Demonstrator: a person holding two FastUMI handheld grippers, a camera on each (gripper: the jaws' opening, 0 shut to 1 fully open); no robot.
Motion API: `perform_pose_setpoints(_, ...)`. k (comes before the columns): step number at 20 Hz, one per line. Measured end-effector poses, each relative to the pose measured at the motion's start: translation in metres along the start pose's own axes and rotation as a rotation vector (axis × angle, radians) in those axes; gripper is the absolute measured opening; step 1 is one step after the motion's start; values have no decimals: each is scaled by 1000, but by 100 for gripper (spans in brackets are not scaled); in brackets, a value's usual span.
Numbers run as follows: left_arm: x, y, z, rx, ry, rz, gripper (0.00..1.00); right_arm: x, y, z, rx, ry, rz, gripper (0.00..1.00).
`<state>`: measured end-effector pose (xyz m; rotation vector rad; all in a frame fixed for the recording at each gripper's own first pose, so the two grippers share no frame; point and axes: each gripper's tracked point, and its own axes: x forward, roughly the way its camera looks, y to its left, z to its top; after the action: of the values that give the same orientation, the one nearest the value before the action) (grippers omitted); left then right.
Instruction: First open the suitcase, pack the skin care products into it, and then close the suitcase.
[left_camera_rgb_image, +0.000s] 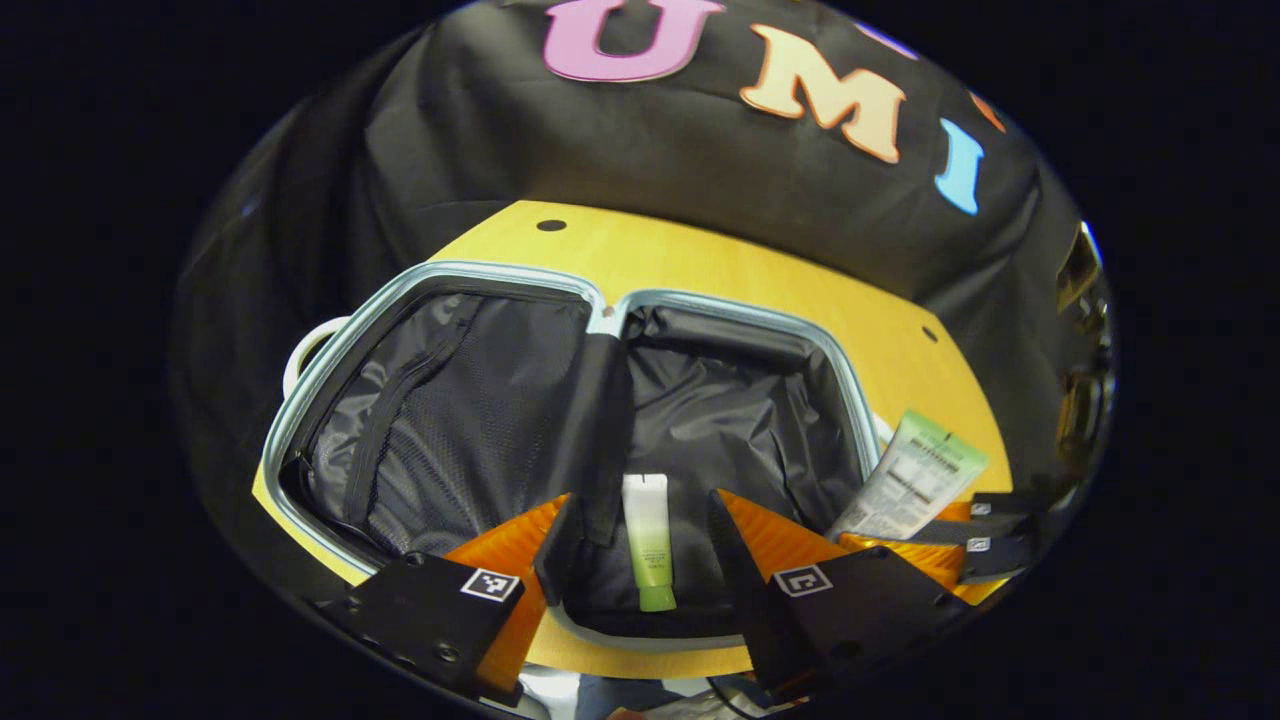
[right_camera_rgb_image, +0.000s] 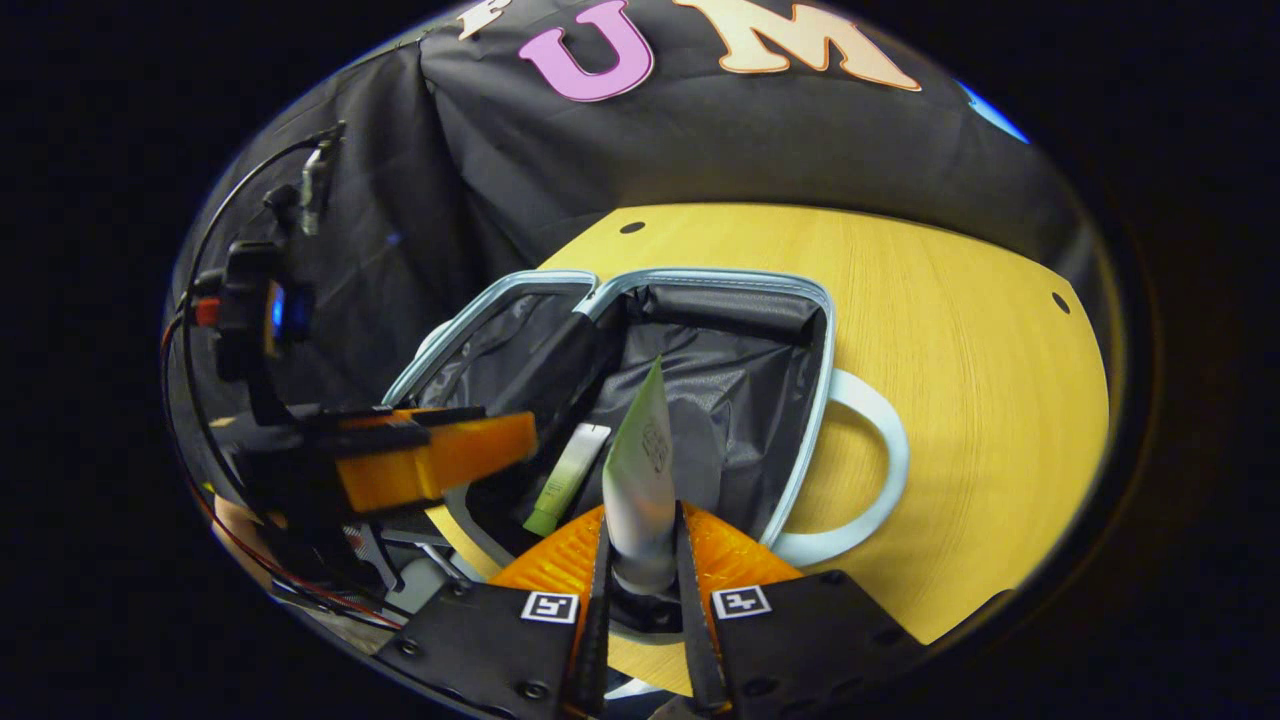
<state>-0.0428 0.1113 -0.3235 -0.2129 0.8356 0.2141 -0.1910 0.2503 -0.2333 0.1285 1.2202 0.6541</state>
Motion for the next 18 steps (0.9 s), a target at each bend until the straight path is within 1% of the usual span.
perform_pose_setpoints(1,-1,12,7,-1,-9,12,83,1,3,3,14,-7,7,36)
perform_pose_setpoints(3,-10,35,28,-17,-45,21,88,1,8,17,44,-47,6,43)
perform_pose_setpoints(4,-13,49,38,-33,-62,26,88,1,10,25,56,-67,6,47)
perform_pose_setpoints(5,-16,64,47,-49,-77,39,88,1,12,31,69,-88,5,63)
perform_pose_setpoints(7,-17,99,61,-65,-93,76,88,3,14,40,85,-120,-2,79)
perform_pose_setpoints(8,-16,118,65,-69,-96,101,88,1,14,45,91,-134,-11,93)
perform_pose_setpoints(12,-16,200,80,-91,-106,214,89,-6,9,57,99,-185,-63,96)
perform_pose_setpoints(13,-14,220,82,-102,-104,242,89,-9,7,60,104,-201,-82,98)
perform_pose_setpoints(14,-12,236,84,-115,-99,260,89,-13,3,66,109,-219,-103,92)
perform_pose_setpoints(15,-10,251,87,-127,-96,275,90,-15,-2,71,113,-237,-125,98)
perform_pose_setpoints(16,-8,265,88,-134,-88,284,90,-18,-6,76,119,-253,-147,98)
perform_pose_setpoints(17,-2,277,88,-137,-72,289,95,-21,-9,80,127,-269,-165,98)
perform_pose_setpoints(18,4,289,86,-136,-52,301,97,-24,-12,85,137,-285,-180,98)
